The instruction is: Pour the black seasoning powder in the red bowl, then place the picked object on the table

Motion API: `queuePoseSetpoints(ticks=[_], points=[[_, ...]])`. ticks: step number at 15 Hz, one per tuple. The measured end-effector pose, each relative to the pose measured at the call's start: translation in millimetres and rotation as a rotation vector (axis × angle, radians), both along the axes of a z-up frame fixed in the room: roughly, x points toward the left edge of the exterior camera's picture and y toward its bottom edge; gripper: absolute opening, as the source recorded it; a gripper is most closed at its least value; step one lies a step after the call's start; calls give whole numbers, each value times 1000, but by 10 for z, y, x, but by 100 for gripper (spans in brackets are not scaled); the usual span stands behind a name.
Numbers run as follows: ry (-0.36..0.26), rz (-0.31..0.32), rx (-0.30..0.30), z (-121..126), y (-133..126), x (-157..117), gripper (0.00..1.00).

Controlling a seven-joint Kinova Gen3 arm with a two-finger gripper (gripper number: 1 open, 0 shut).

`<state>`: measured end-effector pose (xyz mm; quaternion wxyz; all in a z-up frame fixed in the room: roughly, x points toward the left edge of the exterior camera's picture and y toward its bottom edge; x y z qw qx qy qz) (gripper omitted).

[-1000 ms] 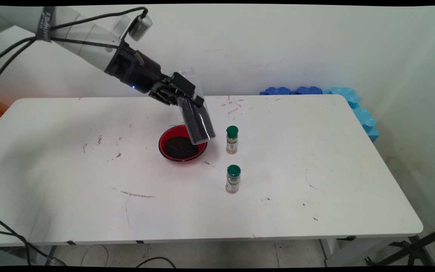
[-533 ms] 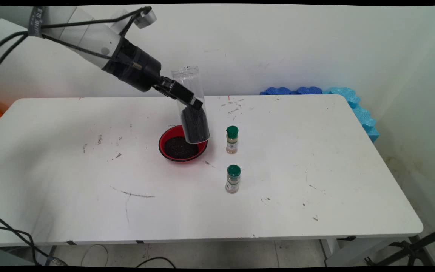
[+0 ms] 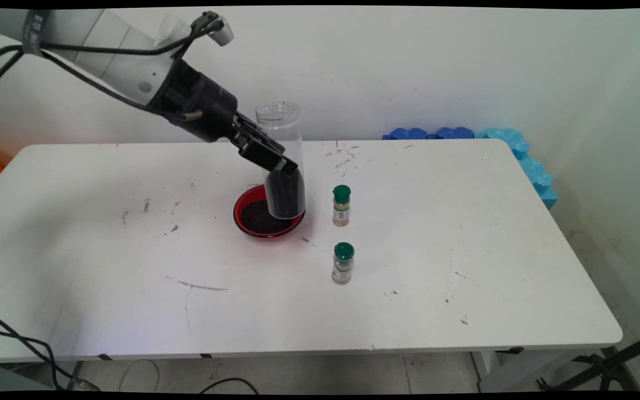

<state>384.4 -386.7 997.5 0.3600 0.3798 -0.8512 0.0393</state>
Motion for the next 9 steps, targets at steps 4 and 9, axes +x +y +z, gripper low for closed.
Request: queuePoseSetpoints(ticks=[4, 9], points=[[-31, -49, -76, 25, 71, -63, 0], [-66, -93, -151, 43, 129, -123, 0]])
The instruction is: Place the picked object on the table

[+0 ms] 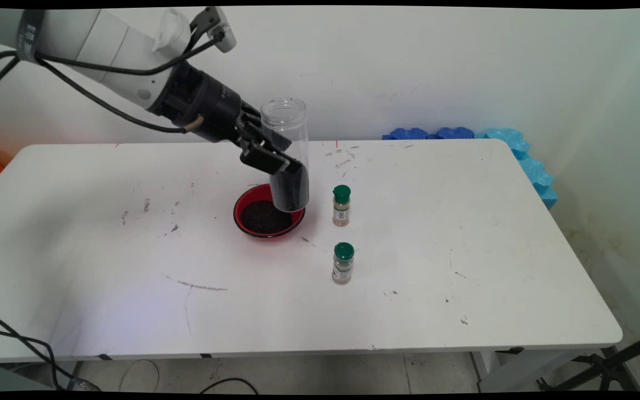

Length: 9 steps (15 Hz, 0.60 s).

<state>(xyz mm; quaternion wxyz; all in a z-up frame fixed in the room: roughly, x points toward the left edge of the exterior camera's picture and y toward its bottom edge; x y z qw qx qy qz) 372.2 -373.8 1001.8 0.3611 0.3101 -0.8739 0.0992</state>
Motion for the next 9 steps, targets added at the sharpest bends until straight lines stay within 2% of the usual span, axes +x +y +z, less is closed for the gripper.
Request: queuePoseSetpoints(ticks=[9], points=[[-31, -42, -56, -21, 79, -47, 0]])
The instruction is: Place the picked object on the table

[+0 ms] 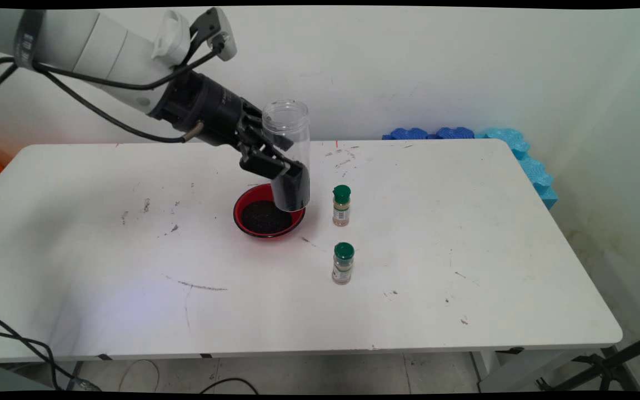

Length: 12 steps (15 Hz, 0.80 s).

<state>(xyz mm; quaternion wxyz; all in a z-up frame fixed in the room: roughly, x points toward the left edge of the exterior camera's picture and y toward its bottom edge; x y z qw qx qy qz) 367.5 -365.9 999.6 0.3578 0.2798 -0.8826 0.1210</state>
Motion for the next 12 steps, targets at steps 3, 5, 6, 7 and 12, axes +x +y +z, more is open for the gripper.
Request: queuePoseSetpoints(ticks=[3, 5, 6, 7, 12], points=[[-3, -6, -6, -41, 46, 10, 0], [-5, -10, -4, -102, 95, 35, 0], [-6, -12, -2, -137, 117, 47, 0], [-6, -14, 1, -179, 141, 60, 0], [-8, -33, 14, -443, 246, 103, 0]])
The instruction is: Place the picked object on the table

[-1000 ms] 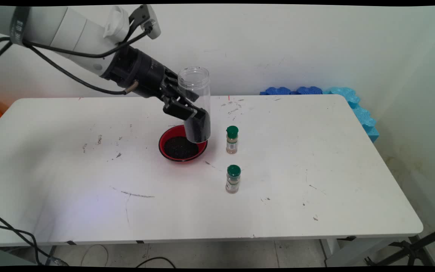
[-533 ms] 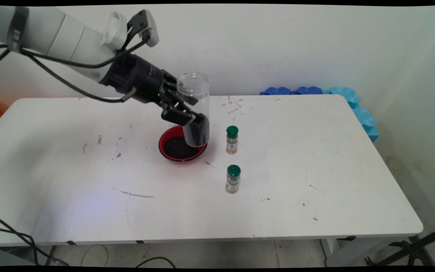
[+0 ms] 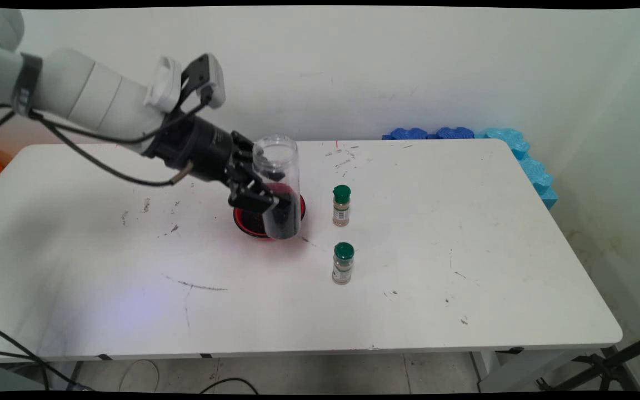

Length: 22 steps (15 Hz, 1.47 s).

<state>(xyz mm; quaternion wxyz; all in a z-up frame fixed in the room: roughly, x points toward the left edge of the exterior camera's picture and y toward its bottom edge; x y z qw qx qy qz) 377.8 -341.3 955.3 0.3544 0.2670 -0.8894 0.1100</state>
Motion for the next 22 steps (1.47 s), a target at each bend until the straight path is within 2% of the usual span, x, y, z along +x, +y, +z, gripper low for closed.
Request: queuePoseSetpoints(ticks=[8, 14, 22], points=[[1, -9, 36, -572, 94, -7, 0], [12, -17, 57, -963, 73, -94, 0], [20, -27, 62, -1238, 21, -158, 0]])
